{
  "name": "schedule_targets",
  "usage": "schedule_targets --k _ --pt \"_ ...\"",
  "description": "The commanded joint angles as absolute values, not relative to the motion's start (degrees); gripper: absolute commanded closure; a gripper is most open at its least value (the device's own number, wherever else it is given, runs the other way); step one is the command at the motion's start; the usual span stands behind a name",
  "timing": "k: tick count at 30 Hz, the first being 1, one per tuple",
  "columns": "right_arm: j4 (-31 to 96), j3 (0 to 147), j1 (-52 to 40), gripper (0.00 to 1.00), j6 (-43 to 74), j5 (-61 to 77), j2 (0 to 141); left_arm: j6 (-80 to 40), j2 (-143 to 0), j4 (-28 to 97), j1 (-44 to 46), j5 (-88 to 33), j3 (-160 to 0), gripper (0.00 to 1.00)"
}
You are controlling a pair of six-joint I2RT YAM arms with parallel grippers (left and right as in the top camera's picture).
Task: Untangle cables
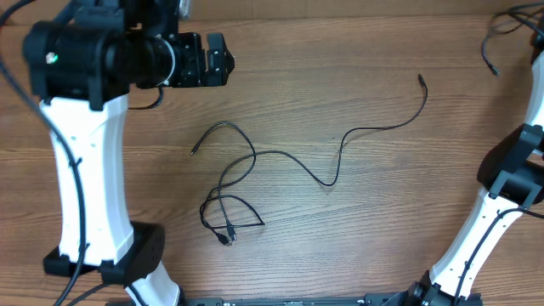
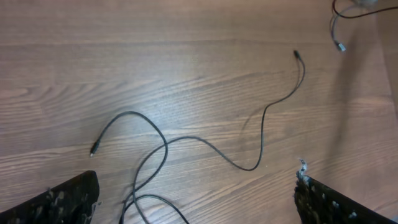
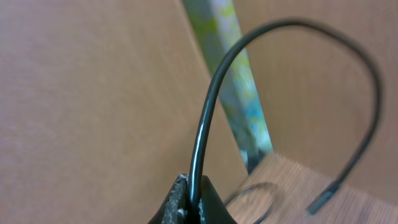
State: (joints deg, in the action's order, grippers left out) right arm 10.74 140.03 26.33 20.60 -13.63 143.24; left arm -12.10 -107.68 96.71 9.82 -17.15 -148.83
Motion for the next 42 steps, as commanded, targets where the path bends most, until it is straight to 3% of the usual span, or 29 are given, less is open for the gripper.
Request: schedule_targets --k 1,11,12,13,14,15,17,21,28,32,33,34,35,36,42 --pt "9.4 140.6 27.8 0.96 15.8 -17.3 147.0 -13.0 -109.6 96.8 11.7 -18.0 -148.9 0.00" --pt "15.4 140.3 25.6 0.96 16.4 -17.3 158.8 -12.9 -109.9 96.7 12.9 -18.0 -148.9 0.00" --pt "16.3 140.3 25.1 0.92 16.4 -17.3 159.3 -12.9 -109.9 96.7 12.9 -18.0 -148.9 0.00" --pt "17.0 140.3 24.9 0.76 16.4 -17.3 159.3 -12.9 -109.9 96.8 12.9 -18.0 -148.9 0.00" --pt "17.8 140.3 24.6 0.40 16.3 -17.3 159.3 -12.9 -109.9 96.8 12.9 -18.0 -148.9 0.00" --pt "18.3 140.4 24.3 0.24 15.9 -17.2 158.9 -12.9 -109.9 96.8 12.9 -18.0 -148.9 0.00" --pt "19.7 140.4 23.5 0.10 11.0 -16.9 156.5 -12.9 -109.9 96.8 12.9 -18.0 -148.9 0.00" --pt "22.9 140.4 21.8 0.05 6.8 -17.6 148.7 -11.3 -109.9 96.8 12.9 -18.0 -148.9 0.00" --pt "35.8 140.4 20.9 0.00 18.2 -15.1 135.7 -10.7 -109.9 96.8 12.9 -18.0 -148.9 0.00" --pt "44.4 140.4 20.9 0.00 18.2 -4.2 135.3 -10.7 -109.9 96.8 12.9 -18.0 -148.9 0.00" --pt "46.7 140.3 20.9 0.06 18.2 -0.2 135.5 -10.7 -109.9 96.8 12.9 -18.0 -148.9 0.00" --pt "48.3 140.2 20.8 0.28 17.8 3.3 135.6 -10.6 -109.9 96.8 12.9 -18.0 -148.9 0.00" --pt "49.5 140.0 20.8 0.70 17.6 6.5 135.9 -10.2 -109.9 96.8 12.9 -18.0 -148.9 0.00" --pt "50.2 139.7 20.7 0.96 17.6 9.2 136.0 -9.6 -109.9 96.8 12.9 -18.0 -148.9 0.00" --pt "46.0 131.1 17.0 0.96 13.3 11.3 136.7 -8.7 -109.9 96.8 12.9 -17.8 -148.9 0.00"
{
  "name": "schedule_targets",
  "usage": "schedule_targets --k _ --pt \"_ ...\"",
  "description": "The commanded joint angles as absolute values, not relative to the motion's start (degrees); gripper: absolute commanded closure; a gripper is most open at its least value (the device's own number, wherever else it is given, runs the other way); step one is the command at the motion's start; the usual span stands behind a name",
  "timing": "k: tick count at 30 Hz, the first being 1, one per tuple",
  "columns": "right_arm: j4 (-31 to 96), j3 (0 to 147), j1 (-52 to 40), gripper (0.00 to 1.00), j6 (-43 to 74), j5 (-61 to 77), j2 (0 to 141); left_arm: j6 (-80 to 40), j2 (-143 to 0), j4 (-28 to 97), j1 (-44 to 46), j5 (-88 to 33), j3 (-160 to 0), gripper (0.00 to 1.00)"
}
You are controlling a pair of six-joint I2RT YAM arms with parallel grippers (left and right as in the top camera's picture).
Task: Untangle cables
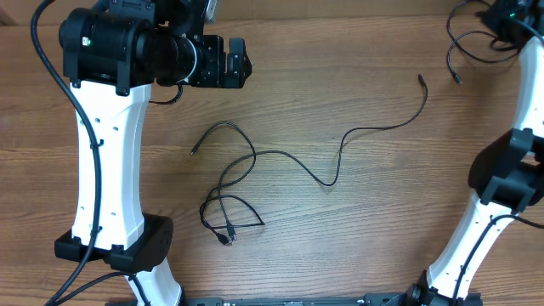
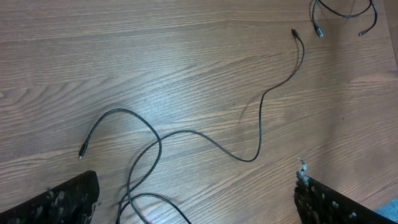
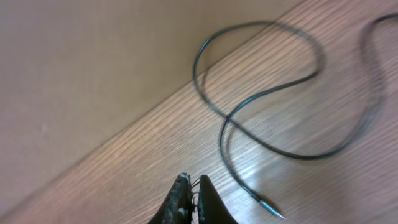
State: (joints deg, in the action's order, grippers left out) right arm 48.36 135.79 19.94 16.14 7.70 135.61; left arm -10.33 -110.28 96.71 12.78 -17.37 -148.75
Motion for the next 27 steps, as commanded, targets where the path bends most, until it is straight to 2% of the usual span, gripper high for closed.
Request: schedule_targets --k 1,3,7,10,13,15,27 --pt "45.0 129.6 16.3 0.96 13.0 9.8 136.7 -8.7 -109.9 96.8 12.9 -17.8 -148.9 0.00" --pt "41.4 126.1 14.9 0.96 13.0 4.6 136.7 -8.6 -109.9 96.8 12.9 -17.8 -148.9 0.00" --pt "22.3 116.0 13.6 0.96 9.0 -7.0 136.7 -7.6 -109.9 96.8 12.9 -17.8 -148.9 0.00" --pt "11.2 110.6 13.5 0.96 3.5 -5.6 136.7 -7.5 -109.9 96.8 12.9 -17.8 -148.9 0.00" --pt "1.8 103.4 13.5 0.96 2.9 -4.9 137.0 -7.5 -109.9 96.8 12.9 -17.9 -148.9 0.00" --pt "-1.4 101.3 13.5 0.96 2.9 -5.0 138.6 -7.5 -109.9 96.8 12.9 -18.3 -148.9 0.00" --pt "-1.5 101.2 14.6 0.96 2.6 -5.1 146.1 -8.6 -109.9 96.8 12.9 -21.0 -148.9 0.00"
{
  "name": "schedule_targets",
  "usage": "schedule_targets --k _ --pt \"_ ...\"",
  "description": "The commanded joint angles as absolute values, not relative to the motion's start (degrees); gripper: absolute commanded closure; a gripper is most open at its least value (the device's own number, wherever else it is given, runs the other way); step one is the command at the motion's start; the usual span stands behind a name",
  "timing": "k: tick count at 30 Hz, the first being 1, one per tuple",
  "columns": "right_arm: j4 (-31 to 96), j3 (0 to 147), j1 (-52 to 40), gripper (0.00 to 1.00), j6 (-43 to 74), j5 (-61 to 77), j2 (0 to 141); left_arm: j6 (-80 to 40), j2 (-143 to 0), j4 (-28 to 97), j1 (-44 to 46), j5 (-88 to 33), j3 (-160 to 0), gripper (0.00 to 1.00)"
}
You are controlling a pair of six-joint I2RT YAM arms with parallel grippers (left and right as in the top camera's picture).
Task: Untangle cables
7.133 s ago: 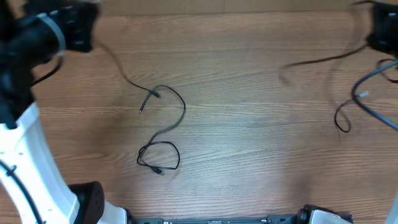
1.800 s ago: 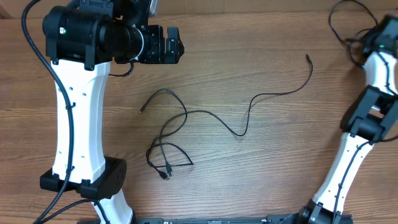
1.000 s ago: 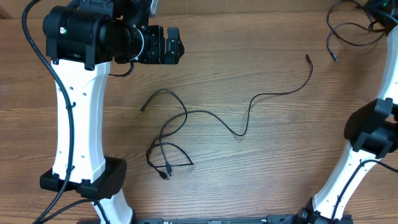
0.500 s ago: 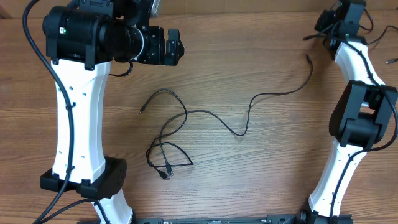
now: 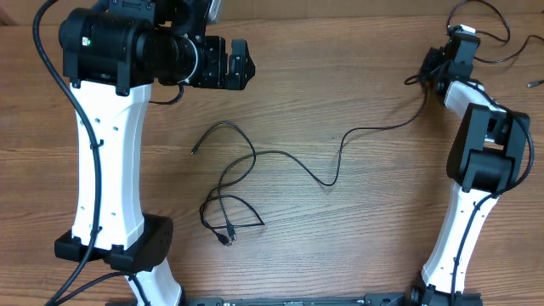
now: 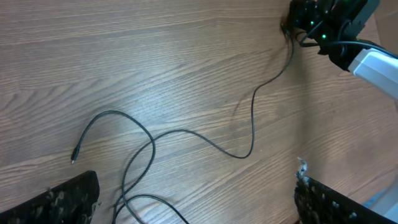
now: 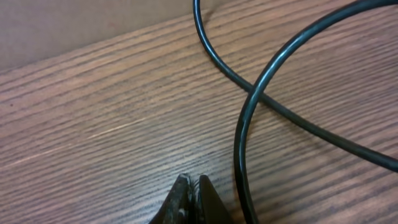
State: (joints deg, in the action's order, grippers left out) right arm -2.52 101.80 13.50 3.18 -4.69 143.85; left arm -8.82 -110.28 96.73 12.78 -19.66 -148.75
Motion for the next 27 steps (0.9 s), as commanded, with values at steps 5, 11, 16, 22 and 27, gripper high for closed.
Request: schedule_targets --k 5,11,16,22,27 --pt "-3.6 101.2 18.3 0.96 2.4 -5.1 146.1 -9.0 -109.9 96.7 12.9 -21.0 -148.9 0.00" --pt "-3.8 101.3 24.3 0.96 -0.3 -5.5 146.1 -9.5 -109.9 96.8 12.9 -21.0 -148.9 0.00" --pt "-5.1 101.3 28.1 0.96 -3.3 -6.3 146.1 -10.4 -109.9 96.8 12.9 -21.0 -148.9 0.00" --pt "-6.8 101.4 31.4 0.96 -3.5 -8.6 146.1 -11.0 -109.9 96.7 12.9 -21.0 -148.9 0.00" --pt "-7.9 102.0 33.0 0.96 -3.9 -8.6 146.1 -11.6 -109.9 96.7 12.9 -21.0 -148.9 0.00"
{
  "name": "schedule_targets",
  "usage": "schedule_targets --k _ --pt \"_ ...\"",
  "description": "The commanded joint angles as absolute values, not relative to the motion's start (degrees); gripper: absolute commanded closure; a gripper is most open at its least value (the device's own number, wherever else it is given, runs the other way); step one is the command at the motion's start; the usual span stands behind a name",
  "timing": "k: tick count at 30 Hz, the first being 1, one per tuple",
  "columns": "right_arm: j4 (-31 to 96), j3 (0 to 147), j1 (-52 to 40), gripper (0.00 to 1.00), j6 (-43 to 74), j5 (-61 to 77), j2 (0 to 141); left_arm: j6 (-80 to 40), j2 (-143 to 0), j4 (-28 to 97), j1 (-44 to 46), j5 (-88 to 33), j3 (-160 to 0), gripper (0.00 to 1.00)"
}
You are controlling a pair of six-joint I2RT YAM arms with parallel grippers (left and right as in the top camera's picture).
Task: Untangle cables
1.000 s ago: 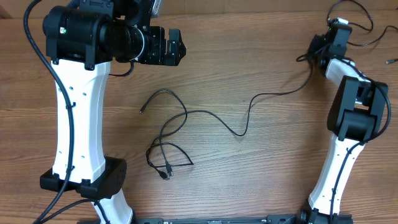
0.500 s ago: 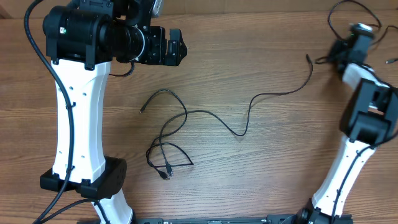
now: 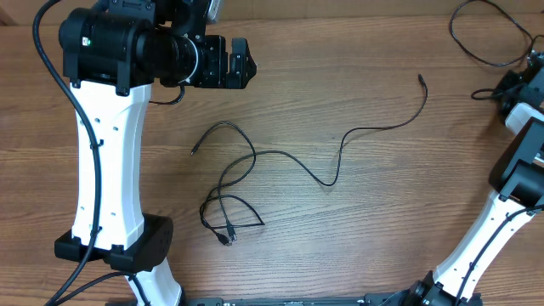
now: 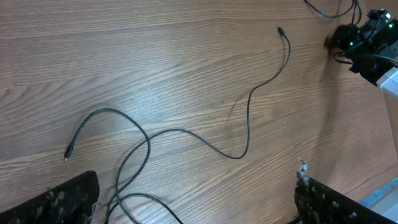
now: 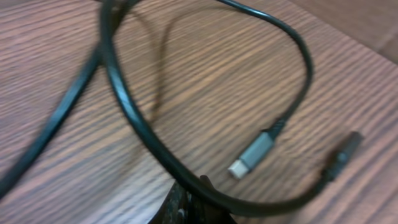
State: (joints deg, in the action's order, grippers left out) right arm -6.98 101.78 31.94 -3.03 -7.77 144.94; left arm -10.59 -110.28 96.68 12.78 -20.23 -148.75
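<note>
Thin black tangled cables (image 3: 228,191) lie in loops at mid-table, also in the left wrist view (image 4: 134,162). One long cable (image 3: 374,129) runs from them to a plug end (image 3: 420,78). My left gripper (image 3: 242,64) hovers above the table's far left, open wide (image 4: 196,205), nothing between its fingers. A separate cable loop (image 3: 484,38) lies at the far right corner. My right gripper (image 3: 507,87) is beside it, shut (image 5: 194,190). The loop's cable (image 5: 124,106) crosses right at the tips; a silver USB plug (image 5: 252,155) lies beyond.
The wooden table (image 3: 357,221) carries only the cables. The left arm's white column (image 3: 98,170) stands at the left, the right arm's (image 3: 476,229) at the right. A small dark plug (image 5: 345,152) lies near the USB plug.
My right gripper, still shut, was by the long cable's far plug end and is now at the table's right edge beside the separate loop. The left gripper and the tangle are unchanged.
My right gripper was shut on a black cable off the far right, held in the air. Then it was at the far right corner, shut, with that cable on the table. Then it stood by the long cable's plug end, now at the right edge. The left gripper stayed open above.
</note>
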Motion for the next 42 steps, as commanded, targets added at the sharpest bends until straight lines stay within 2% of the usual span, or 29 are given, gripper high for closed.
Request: schedule_targets --k 1,6,8,12,19,29,36,42 --pt "-7.9 102.6 33.1 0.96 -4.6 -8.6 146.1 -11.9 -109.9 96.6 12.9 -21.0 -148.9 0.00" --pt "-4.5 104.4 32.7 0.96 -2.7 -9.0 146.0 -11.8 -109.9 96.6 12.9 -21.0 -148.9 0.00" --pt "-0.9 104.4 31.6 0.96 1.9 -8.8 145.6 -11.8 -109.9 96.6 12.9 -21.0 -148.9 0.00" --pt "3.4 104.4 28.6 0.96 6.5 -1.1 144.2 -11.8 -109.9 96.8 12.8 -21.0 -148.9 0.00" --pt "12.3 104.4 21.9 0.96 24.9 0.3 138.4 -11.8 -109.9 96.8 12.8 -20.4 -148.9 0.00" --pt "36.7 104.4 16.3 0.96 37.3 0.8 121.7 -11.9 -109.9 96.8 12.7 -18.3 -148.9 0.00" --pt "56.6 104.4 15.4 0.96 56.4 14.7 115.6 -11.9 -109.9 96.6 12.8 -16.3 -148.9 0.00" --pt "70.3 104.2 12.5 0.96 58.6 22.7 115.5 -11.7 -109.9 96.0 12.8 -16.3 -148.9 0.00"
